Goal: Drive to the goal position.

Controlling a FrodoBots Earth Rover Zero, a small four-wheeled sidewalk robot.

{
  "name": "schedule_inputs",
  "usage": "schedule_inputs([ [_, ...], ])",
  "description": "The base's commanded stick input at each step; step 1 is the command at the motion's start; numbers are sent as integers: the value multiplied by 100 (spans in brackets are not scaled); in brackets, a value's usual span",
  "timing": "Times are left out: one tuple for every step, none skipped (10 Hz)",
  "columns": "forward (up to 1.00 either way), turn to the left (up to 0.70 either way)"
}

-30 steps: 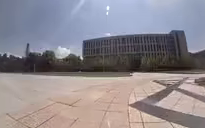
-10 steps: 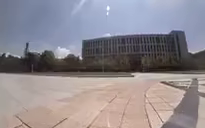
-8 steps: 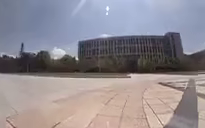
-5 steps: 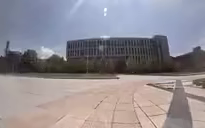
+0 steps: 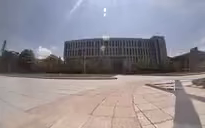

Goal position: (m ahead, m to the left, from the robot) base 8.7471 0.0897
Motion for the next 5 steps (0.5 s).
schedule_inputs([
  [50, 1],
  [50, 1],
  [50, 1],
  [50, 1],
  [50, 1],
])
